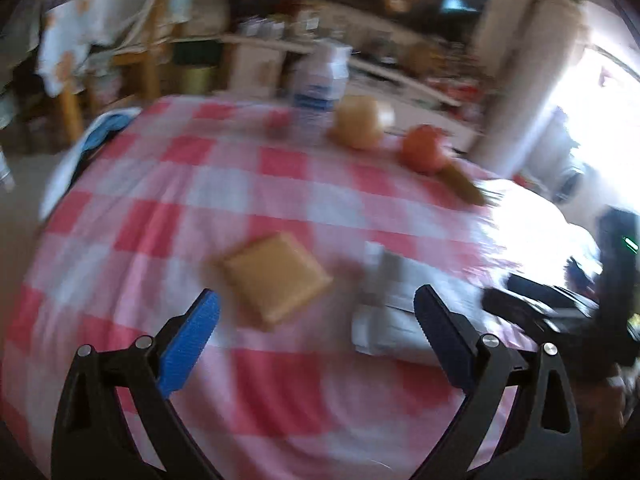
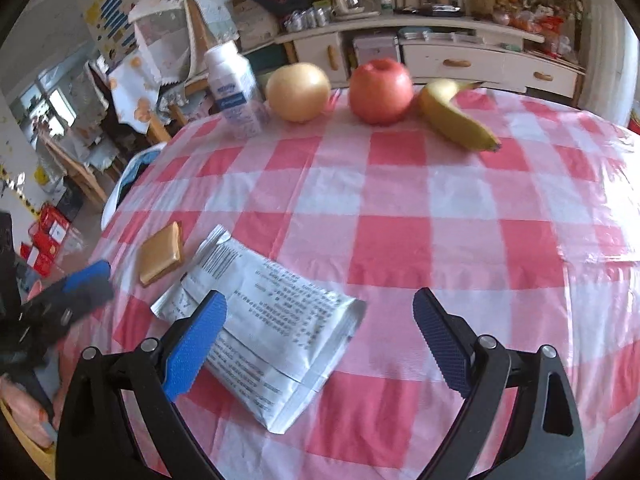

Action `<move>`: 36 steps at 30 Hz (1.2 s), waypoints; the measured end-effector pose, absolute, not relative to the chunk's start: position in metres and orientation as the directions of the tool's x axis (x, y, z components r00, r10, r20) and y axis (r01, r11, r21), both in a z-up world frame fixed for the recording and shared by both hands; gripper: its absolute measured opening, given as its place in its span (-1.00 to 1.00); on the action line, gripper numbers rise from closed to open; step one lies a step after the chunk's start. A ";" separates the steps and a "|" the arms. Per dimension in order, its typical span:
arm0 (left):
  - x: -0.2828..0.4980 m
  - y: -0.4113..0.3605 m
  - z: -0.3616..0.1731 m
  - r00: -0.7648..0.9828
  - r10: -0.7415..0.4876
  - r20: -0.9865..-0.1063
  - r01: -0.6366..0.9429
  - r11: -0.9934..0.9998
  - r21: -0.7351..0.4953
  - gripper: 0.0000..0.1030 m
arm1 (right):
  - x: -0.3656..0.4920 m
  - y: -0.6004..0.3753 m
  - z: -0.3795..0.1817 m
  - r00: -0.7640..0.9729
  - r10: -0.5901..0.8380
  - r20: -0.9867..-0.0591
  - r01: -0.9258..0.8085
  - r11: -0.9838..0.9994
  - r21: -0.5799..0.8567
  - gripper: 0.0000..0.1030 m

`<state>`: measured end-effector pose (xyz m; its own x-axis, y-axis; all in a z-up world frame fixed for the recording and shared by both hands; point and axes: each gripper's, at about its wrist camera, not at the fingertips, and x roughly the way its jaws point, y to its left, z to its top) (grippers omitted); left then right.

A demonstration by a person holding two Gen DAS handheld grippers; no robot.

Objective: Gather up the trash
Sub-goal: 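Move the left tool toward the yellow square packet while the right tool approaches the white sachet, then close the right tool on the white paper sachet and lift it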

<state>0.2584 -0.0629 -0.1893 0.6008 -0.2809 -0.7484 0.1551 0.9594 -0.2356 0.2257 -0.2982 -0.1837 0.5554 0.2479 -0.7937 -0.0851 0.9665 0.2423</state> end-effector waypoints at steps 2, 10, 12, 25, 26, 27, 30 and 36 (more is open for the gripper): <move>0.270 -0.061 -0.198 0.576 -0.239 -0.782 0.101 0.970 -0.222 0.90 | 0.227 -0.292 -0.185 0.548 0.250 -0.798 -0.103 0.967 0.232 0.81; 0.293 -0.066 -0.202 0.580 -0.183 -0.794 0.064 0.982 -0.180 0.90 | 0.224 -0.276 -0.190 0.493 0.335 -0.803 -0.168 0.942 0.291 0.81; 0.295 -0.066 -0.206 0.572 -0.166 -0.803 0.056 0.985 -0.164 0.80 | 0.221 -0.272 -0.192 0.472 0.352 -0.808 -0.176 0.936 0.305 0.81; 0.304 -0.044 -0.214 0.541 -0.066 -0.839 -0.001 0.997 -0.079 0.52 | 0.188 -0.218 -0.185 0.331 0.580 -0.744 -0.388 0.803 0.453 0.84; 0.304 -0.040 -0.213 0.543 -0.047 -0.838 -0.011 0.998 -0.063 0.52 | 0.188 -0.218 -0.184 0.327 0.596 -0.733 -0.393 0.792 0.468 0.83; 0.305 -0.037 -0.213 0.546 -0.032 -0.837 -0.017 0.999 -0.049 0.52 | 0.189 -0.221 -0.181 0.348 0.593 -0.726 -0.387 0.797 0.464 0.83; 0.303 -0.028 -0.209 0.548 -0.043 -0.836 -0.038 0.996 -0.076 0.52 | 0.195 -0.228 -0.172 0.449 0.490 -0.747 -0.355 0.865 0.354 0.83; 0.300 -0.041 -0.206 0.549 -0.160 -0.820 0.032 0.985 -0.171 0.52 | 0.218 -0.214 -0.183 0.531 0.284 -0.798 -0.334 0.936 0.111 0.83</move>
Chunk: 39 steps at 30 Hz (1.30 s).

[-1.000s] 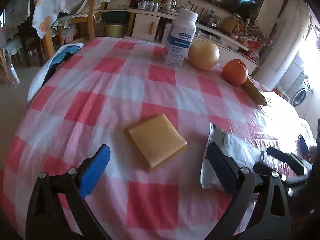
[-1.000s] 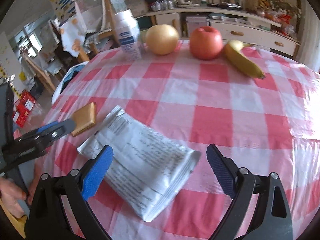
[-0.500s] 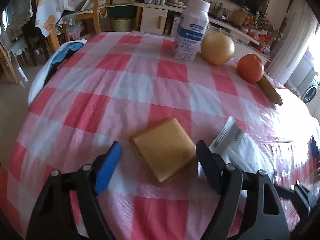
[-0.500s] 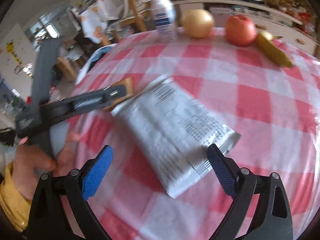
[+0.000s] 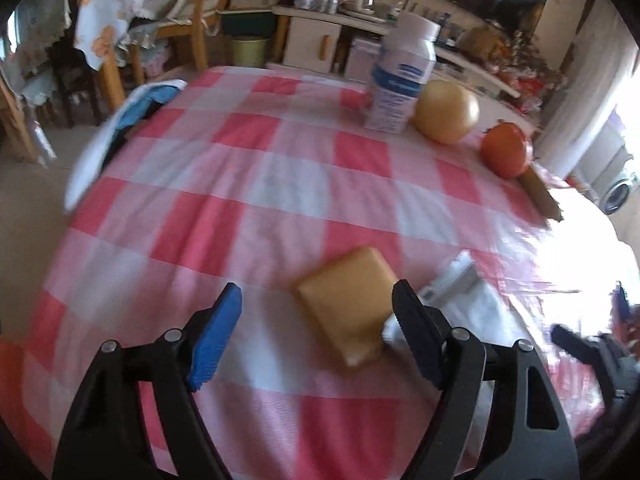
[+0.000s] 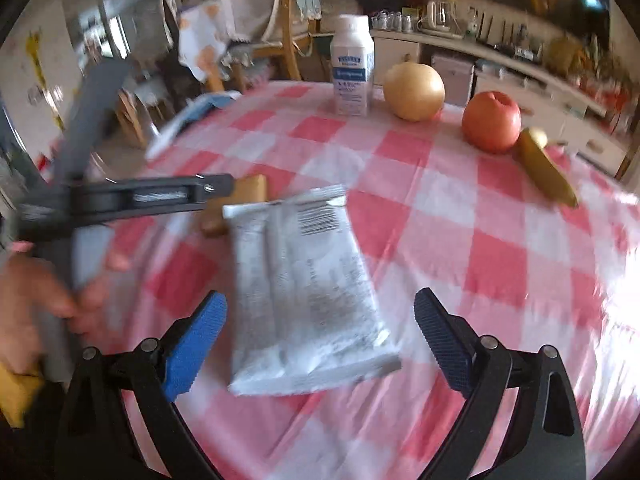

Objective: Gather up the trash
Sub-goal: 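Close the right tool on the white paper sachet and lift it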

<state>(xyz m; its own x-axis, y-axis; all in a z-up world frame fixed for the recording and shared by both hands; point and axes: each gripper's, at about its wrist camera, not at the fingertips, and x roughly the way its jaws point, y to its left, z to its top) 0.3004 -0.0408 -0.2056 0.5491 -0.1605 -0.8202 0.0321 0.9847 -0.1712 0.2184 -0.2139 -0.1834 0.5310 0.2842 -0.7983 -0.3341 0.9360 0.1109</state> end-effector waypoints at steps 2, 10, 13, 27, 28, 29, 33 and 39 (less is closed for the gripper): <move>0.301 -0.043 -0.208 0.546 -0.171 -0.820 0.036 0.983 -0.181 0.52 | 0.226 -0.204 -0.188 0.504 0.315 -0.804 -0.362 0.923 0.134 0.83; 0.302 -0.054 -0.213 0.549 -0.194 -0.813 0.070 0.980 -0.187 0.52 | 0.233 -0.179 -0.202 0.521 0.211 -0.827 -0.405 0.914 -0.021 0.83; 0.303 -0.058 -0.214 0.564 -0.170 -0.808 0.072 0.985 -0.157 0.52 | 0.239 -0.183 -0.209 0.501 0.227 -0.835 -0.403 0.915 0.007 0.83; 0.298 -0.065 -0.212 0.603 -0.091 -0.793 0.085 0.995 -0.049 0.85 | 0.227 -0.208 -0.201 0.505 0.282 -0.816 -0.361 0.928 0.097 0.51; 0.297 -0.066 -0.211 0.604 -0.096 -0.791 0.103 0.994 -0.042 0.85 | 0.227 -0.210 -0.200 0.507 0.279 -0.816 -0.356 0.929 0.097 0.50; 0.297 -0.067 -0.211 0.608 -0.101 -0.788 0.116 0.993 -0.038 0.86 | 0.226 -0.214 -0.200 0.510 0.274 -0.815 -0.343 0.934 0.099 0.49; 0.295 -0.077 -0.203 0.606 -0.155 -0.780 0.284 0.958 0.030 0.86 | 0.228 -0.233 -0.198 0.529 0.262 -0.807 -0.292 0.949 0.117 0.48; 0.300 -0.073 -0.211 0.571 -0.134 -0.810 0.360 0.928 0.100 0.86 | 0.231 -0.263 -0.189 0.549 0.322 -0.771 -0.227 0.945 0.234 0.48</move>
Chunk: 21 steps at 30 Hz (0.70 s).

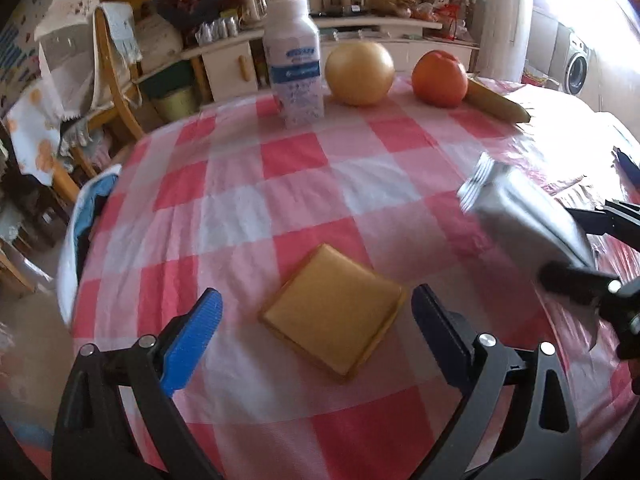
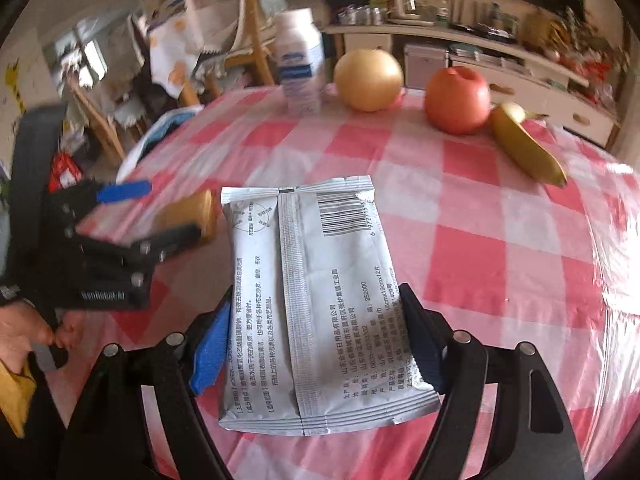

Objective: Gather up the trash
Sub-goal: 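Close the left tool on the yellow square packet and lift it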

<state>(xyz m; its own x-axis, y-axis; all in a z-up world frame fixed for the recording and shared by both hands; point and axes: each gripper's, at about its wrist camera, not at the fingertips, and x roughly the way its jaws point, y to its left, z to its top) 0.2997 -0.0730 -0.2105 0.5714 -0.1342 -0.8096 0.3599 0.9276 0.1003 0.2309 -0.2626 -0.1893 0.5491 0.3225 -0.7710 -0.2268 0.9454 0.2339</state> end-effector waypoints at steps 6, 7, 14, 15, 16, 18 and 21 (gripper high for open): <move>0.308 -0.068 -0.221 0.548 -0.127 -0.827 0.336 0.939 0.079 0.86 | 0.232 -0.269 -0.190 0.537 0.344 -0.770 -0.216 0.939 0.269 0.48; 0.308 -0.068 -0.222 0.548 -0.130 -0.826 0.337 0.938 0.076 0.86 | 0.232 -0.268 -0.190 0.537 0.346 -0.769 -0.214 0.938 0.272 0.48; 0.307 -0.067 -0.221 0.541 -0.170 -0.823 0.336 0.941 0.027 0.55 | 0.236 -0.269 -0.192 0.539 0.348 -0.767 -0.204 0.938 0.282 0.49; 0.306 -0.068 -0.220 0.544 -0.172 -0.821 0.337 0.941 0.026 0.48 | 0.237 -0.269 -0.192 0.538 0.349 -0.767 -0.203 0.937 0.284 0.49; 0.304 -0.069 -0.219 0.547 -0.173 -0.819 0.337 0.941 0.026 0.43 | 0.237 -0.270 -0.192 0.536 0.352 -0.767 -0.203 0.936 0.287 0.49; 0.302 -0.071 -0.218 0.556 -0.174 -0.812 0.334 0.942 0.027 0.23 | 0.238 -0.270 -0.192 0.535 0.361 -0.764 -0.203 0.933 0.299 0.49; 0.301 -0.070 -0.217 0.558 -0.169 -0.812 0.312 0.950 0.016 0.19 | 0.239 -0.271 -0.190 0.539 0.370 -0.757 -0.200 0.929 0.311 0.49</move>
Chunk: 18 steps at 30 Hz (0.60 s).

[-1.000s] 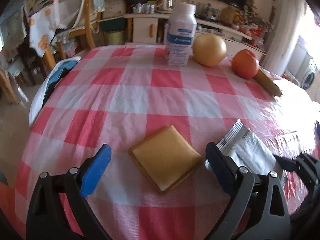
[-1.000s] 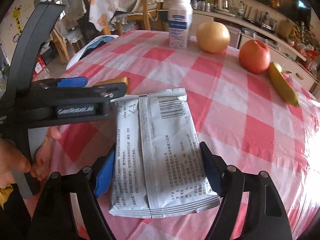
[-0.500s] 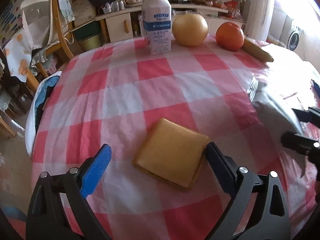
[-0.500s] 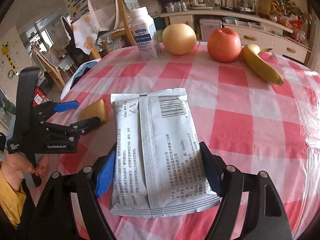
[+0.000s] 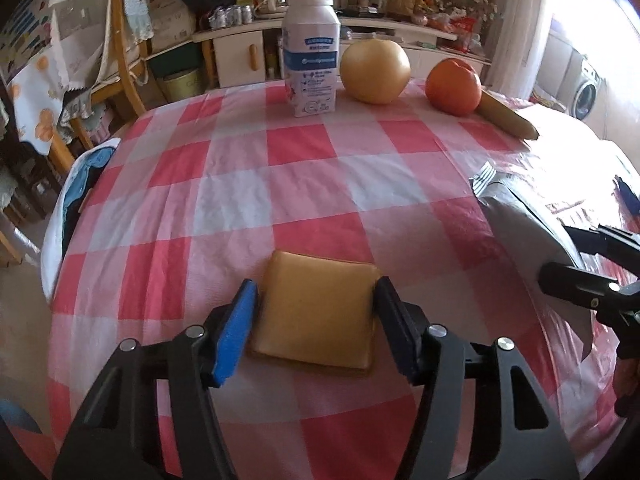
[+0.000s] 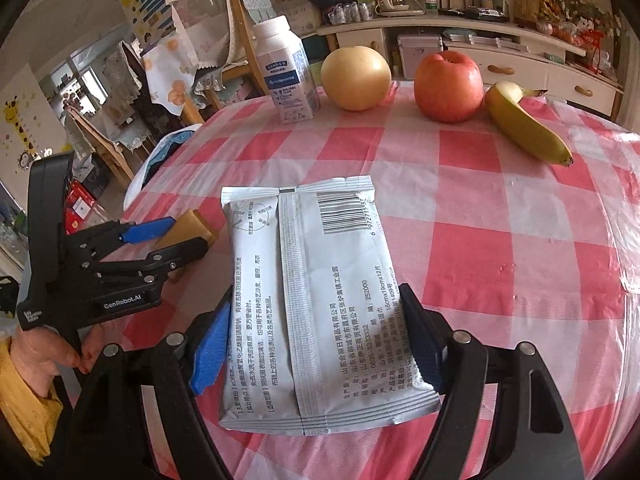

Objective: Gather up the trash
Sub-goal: 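Close the left tool on the yellow square packet and lift it, then carry the yellow packet and white sachet to the pink bucket and release both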

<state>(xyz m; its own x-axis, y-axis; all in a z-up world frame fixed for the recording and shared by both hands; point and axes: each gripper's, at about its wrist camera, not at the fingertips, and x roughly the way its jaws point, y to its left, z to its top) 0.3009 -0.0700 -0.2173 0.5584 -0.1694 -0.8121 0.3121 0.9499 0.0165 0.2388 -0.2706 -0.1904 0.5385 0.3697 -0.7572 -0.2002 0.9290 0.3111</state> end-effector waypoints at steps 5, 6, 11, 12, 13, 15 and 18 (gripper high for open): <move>0.299 -0.064 -0.216 0.561 -0.175 -0.809 0.279 0.960 -0.014 0.18 | 0.240 -0.270 -0.190 0.542 0.383 -0.748 -0.202 0.923 0.327 0.49; 0.299 -0.063 -0.216 0.560 -0.178 -0.809 0.274 0.961 -0.022 0.18 | 0.240 -0.270 -0.190 0.543 0.385 -0.746 -0.202 0.922 0.330 0.49; 0.297 -0.050 -0.206 0.580 -0.215 -0.786 0.233 0.968 -0.093 0.18 | 0.239 -0.273 -0.186 0.563 0.403 -0.722 -0.201 0.914 0.353 0.49; 0.296 -0.047 -0.204 0.583 -0.222 -0.782 0.227 0.968 -0.106 0.18 | 0.238 -0.273 -0.186 0.564 0.406 -0.719 -0.200 0.912 0.358 0.49; 0.295 -0.044 -0.202 0.587 -0.232 -0.776 0.217 0.968 -0.125 0.18 | 0.238 -0.273 -0.186 0.566 0.406 -0.717 -0.198 0.912 0.360 0.49; 0.293 -0.040 -0.199 0.595 -0.244 -0.765 0.206 0.967 -0.148 0.18 | 0.237 -0.273 -0.185 0.574 0.402 -0.714 -0.194 0.913 0.358 0.49; 0.289 -0.037 -0.193 0.613 -0.255 -0.748 0.203 0.966 -0.162 0.18 | 0.234 -0.271 -0.183 0.584 0.393 -0.710 -0.192 0.917 0.350 0.49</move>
<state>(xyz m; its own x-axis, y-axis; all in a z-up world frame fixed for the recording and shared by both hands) 0.2889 -0.0373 -0.1929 0.6128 -0.2546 -0.7481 0.2030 0.9656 -0.1624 0.2342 -0.2715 -0.1826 0.5841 0.3933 -0.7100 -0.1923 0.9169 0.3497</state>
